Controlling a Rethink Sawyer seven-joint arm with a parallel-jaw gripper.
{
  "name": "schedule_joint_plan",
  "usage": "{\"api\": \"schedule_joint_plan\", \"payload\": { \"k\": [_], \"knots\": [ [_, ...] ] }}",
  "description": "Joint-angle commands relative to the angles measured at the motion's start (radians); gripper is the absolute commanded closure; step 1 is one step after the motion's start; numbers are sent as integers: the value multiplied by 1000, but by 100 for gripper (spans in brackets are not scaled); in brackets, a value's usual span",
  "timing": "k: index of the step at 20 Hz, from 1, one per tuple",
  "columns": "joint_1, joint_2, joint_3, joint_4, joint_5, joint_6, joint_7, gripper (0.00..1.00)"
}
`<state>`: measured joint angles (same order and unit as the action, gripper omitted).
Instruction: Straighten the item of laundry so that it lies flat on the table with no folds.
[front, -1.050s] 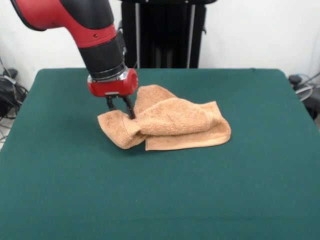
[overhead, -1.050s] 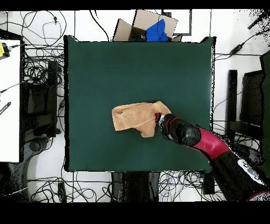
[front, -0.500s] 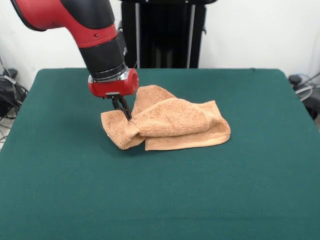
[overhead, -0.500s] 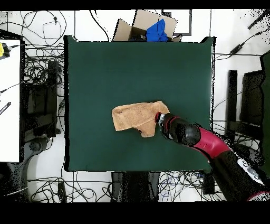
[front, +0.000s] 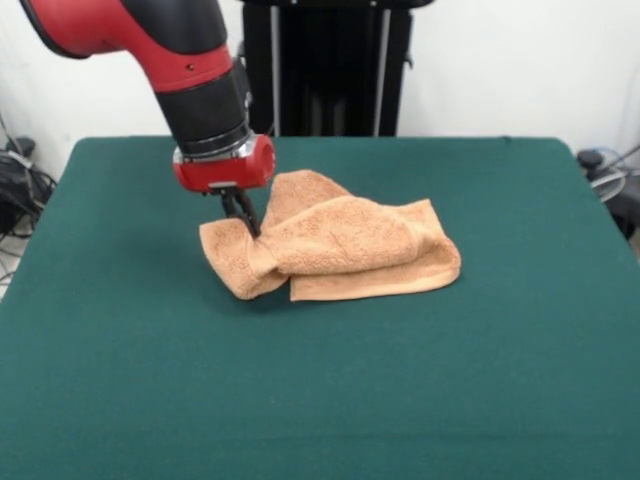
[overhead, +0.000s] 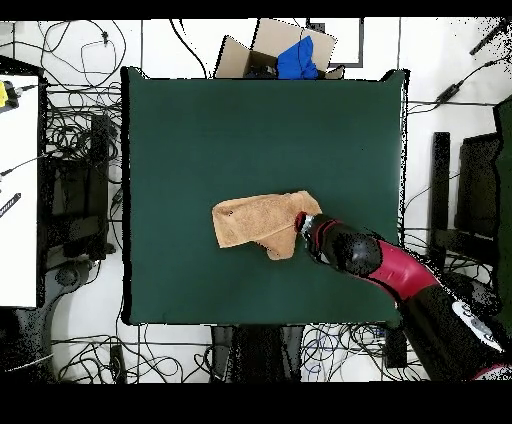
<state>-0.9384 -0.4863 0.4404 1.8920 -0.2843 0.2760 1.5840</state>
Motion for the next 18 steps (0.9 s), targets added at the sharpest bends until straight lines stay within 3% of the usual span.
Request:
{"api": "schedule_joint_plan", "payload": {
  "k": [1,11,18],
  "knots": [
    [16,-97,69,-11,47,159,44,100],
    [2,-217,107,51,108,302,43,100],
    [-1,-240,114,87,129,304,54,100]
  ]
}}
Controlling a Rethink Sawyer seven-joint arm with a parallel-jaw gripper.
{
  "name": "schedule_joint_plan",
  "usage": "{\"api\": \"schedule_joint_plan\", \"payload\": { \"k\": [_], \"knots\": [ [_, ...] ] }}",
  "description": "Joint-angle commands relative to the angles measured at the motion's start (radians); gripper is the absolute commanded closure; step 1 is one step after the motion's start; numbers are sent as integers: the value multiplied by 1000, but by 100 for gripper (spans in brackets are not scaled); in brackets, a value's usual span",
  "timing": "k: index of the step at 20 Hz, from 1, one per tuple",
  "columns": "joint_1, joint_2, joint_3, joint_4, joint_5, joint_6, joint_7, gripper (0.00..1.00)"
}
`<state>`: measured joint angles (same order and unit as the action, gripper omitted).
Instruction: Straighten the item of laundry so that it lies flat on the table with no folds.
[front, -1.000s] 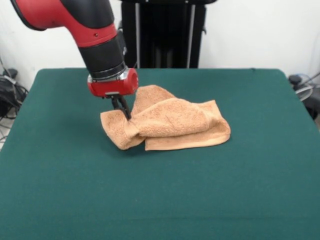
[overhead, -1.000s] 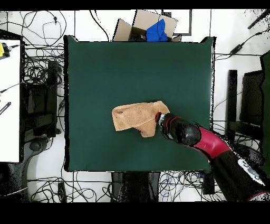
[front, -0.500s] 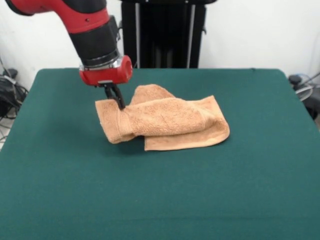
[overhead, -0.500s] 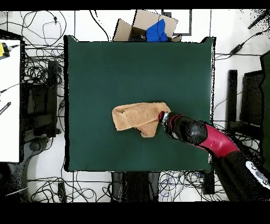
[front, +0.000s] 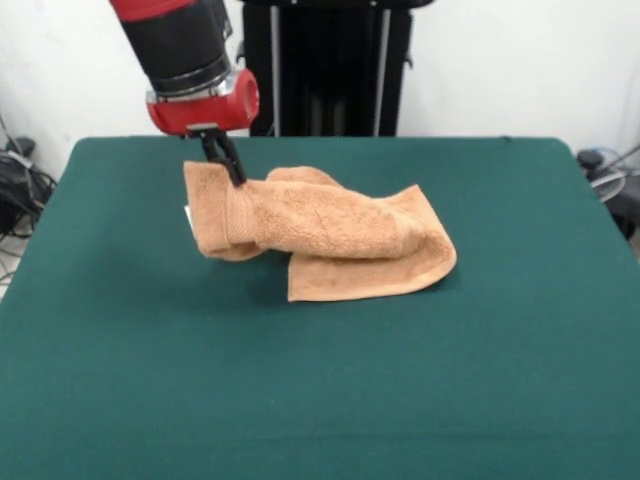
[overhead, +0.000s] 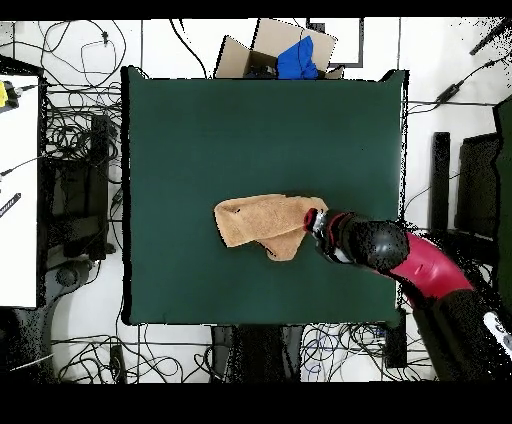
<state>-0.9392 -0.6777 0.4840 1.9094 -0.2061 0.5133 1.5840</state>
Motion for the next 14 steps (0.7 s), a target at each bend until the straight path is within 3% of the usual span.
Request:
{"api": "schedule_joint_plan", "payload": {
  "k": [1,14],
  "knots": [
    [-1,-57,72,75,56,74,55,100],
    [40,-225,54,146,142,202,73,100]
  ]
}}
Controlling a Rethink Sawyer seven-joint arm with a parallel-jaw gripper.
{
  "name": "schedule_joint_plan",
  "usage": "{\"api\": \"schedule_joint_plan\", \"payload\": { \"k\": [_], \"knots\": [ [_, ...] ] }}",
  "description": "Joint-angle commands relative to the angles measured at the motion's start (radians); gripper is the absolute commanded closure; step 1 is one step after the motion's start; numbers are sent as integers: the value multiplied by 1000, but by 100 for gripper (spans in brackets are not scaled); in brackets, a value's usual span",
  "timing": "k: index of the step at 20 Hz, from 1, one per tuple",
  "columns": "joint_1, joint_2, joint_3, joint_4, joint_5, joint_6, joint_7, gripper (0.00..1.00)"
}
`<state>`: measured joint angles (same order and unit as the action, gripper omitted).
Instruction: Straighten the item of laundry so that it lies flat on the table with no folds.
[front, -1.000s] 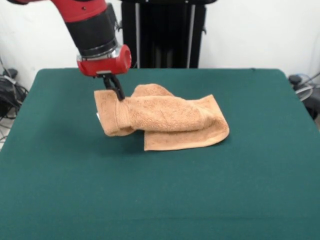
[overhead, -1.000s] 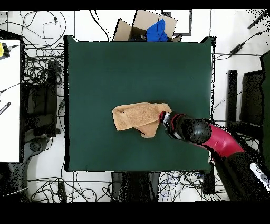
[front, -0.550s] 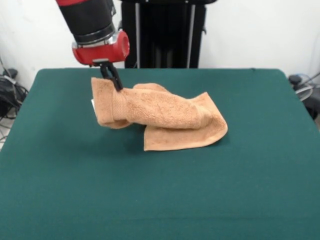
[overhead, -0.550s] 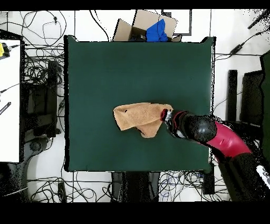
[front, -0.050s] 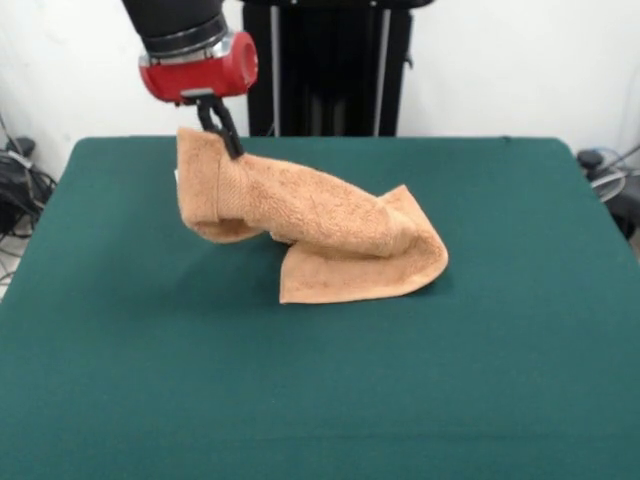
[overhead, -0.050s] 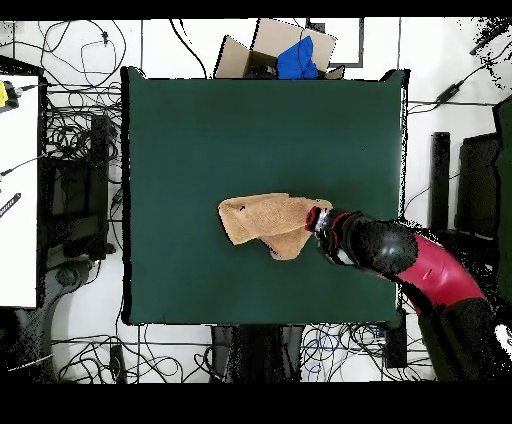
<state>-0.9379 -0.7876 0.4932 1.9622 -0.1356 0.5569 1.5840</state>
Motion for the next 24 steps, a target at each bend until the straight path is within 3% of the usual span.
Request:
{"api": "schedule_joint_plan", "payload": {
  "k": [1,7,24],
  "knots": [
    [47,-135,41,96,80,176,76,100],
    [111,-248,6,90,121,292,115,100],
    [232,-388,-78,20,148,487,189,100]
  ]
}}
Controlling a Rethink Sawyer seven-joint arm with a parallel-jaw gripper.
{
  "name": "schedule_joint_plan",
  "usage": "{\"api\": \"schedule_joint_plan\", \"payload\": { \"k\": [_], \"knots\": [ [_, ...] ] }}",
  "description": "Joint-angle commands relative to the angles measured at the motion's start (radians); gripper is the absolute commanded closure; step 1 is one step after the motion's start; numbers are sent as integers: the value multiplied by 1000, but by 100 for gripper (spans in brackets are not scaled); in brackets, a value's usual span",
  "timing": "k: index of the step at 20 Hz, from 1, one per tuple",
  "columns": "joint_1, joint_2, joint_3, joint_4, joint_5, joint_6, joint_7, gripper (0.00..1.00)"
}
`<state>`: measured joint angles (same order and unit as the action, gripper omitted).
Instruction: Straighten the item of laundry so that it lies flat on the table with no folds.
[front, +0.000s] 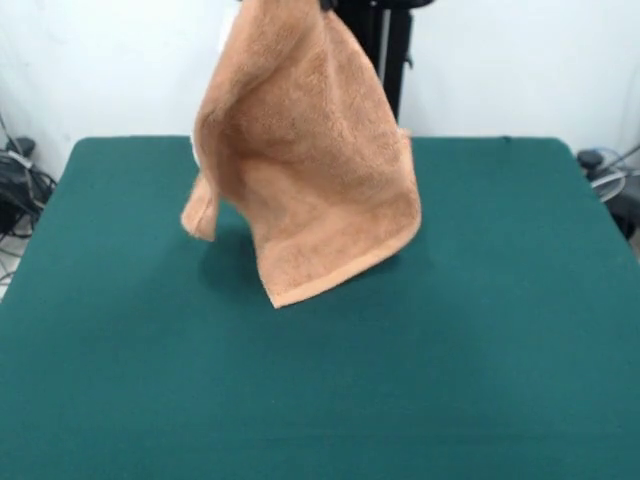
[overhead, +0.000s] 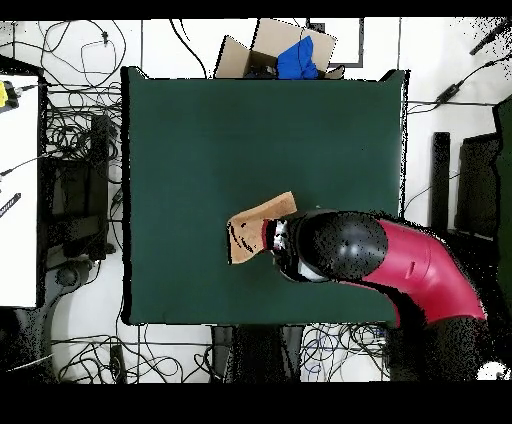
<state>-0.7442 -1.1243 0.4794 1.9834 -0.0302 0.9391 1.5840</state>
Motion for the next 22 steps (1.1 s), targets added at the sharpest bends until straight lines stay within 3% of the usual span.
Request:
{"api": "schedule_joint_plan", "payload": {
  "k": [1,11,15,22],
  "knots": [
    [43,-63,-68,-4,44,118,194,100],
    [92,-97,-90,-30,44,153,241,100],
    [126,-45,-117,31,41,-10,256,100],
    [207,-10,-167,62,34,-145,314,100]
  ]
}}
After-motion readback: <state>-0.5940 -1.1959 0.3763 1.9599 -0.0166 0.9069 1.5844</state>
